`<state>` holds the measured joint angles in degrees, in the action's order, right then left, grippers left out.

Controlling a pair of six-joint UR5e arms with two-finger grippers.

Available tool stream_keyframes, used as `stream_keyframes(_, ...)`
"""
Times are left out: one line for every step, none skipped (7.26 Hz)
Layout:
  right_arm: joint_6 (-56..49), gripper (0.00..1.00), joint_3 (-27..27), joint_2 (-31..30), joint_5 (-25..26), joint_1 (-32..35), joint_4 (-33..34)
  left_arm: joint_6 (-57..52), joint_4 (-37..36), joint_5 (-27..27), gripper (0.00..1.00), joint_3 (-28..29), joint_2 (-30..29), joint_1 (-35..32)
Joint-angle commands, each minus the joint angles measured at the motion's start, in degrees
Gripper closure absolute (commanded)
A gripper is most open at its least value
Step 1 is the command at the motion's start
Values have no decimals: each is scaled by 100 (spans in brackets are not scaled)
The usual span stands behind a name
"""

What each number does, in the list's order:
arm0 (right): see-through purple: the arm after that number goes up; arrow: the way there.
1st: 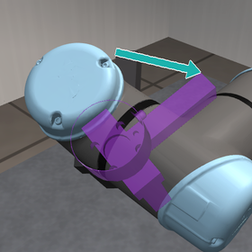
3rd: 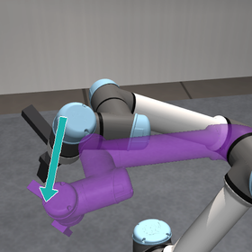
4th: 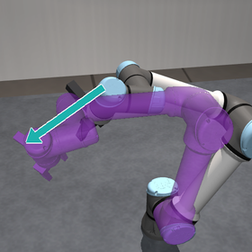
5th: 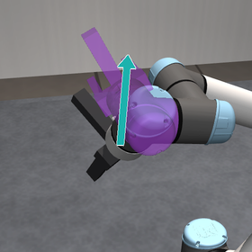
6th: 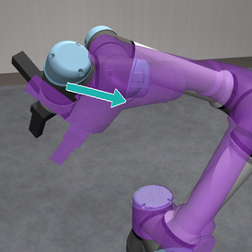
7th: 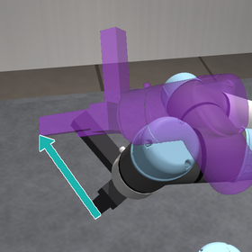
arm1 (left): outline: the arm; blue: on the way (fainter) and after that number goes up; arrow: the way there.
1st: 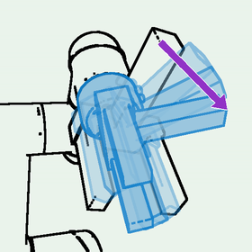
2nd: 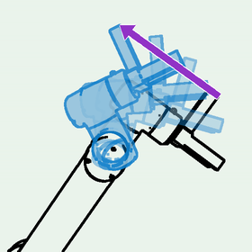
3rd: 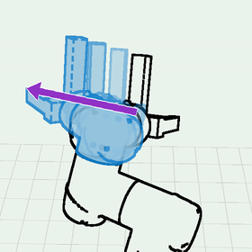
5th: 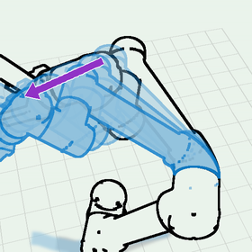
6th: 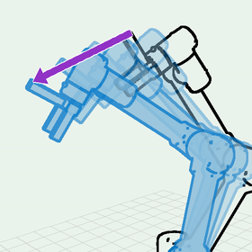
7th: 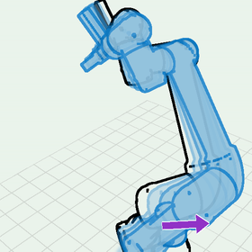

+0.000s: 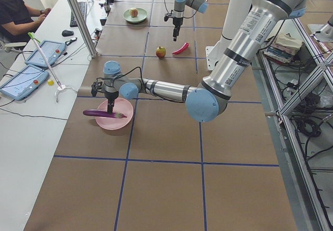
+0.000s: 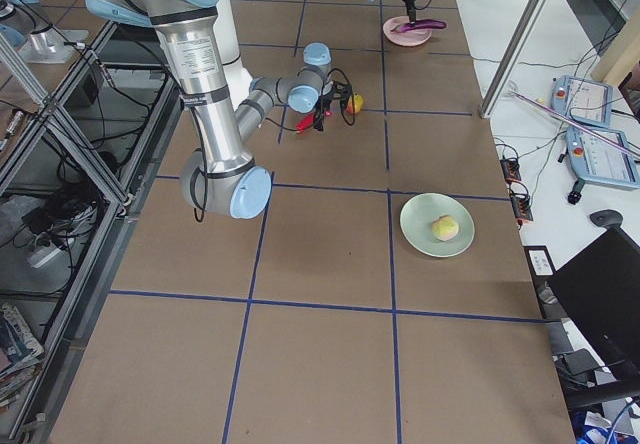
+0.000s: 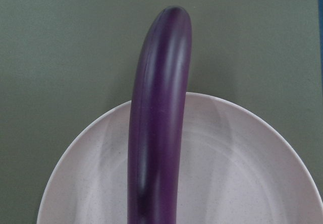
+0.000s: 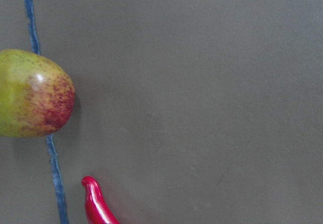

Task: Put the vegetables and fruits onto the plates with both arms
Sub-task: 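Lower the eggplant onto the pink plate while the right gripper grasps the pomegranate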

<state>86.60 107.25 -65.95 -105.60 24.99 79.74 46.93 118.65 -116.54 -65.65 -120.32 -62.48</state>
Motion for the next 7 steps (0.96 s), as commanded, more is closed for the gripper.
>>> stream_keyframes(24,0,-72,231,74,-47,112,1,9,-10,0,-27,-1,-9)
stream_keyframes(33,0,-342,554,170,-29,112,9,9,-10,0,-36,-1,-9)
stream_keyframes(33,0,-676,914,319,-29,112,9,9,-10,0,-45,8,-9)
stream_keyframes(94,0,-983,1266,390,23,95,9,9,-1,0,-88,34,-9)
stream_keyframes(103,0,-1248,1478,495,67,33,9,9,-1,0,-123,52,-9)
stream_keyframes(60,0,-1494,1671,792,67,42,9,9,-1,0,-124,61,-9)
stream_keyframes(33,0,-1705,1813,1056,67,59,18,9,-1,0,-124,61,-9)
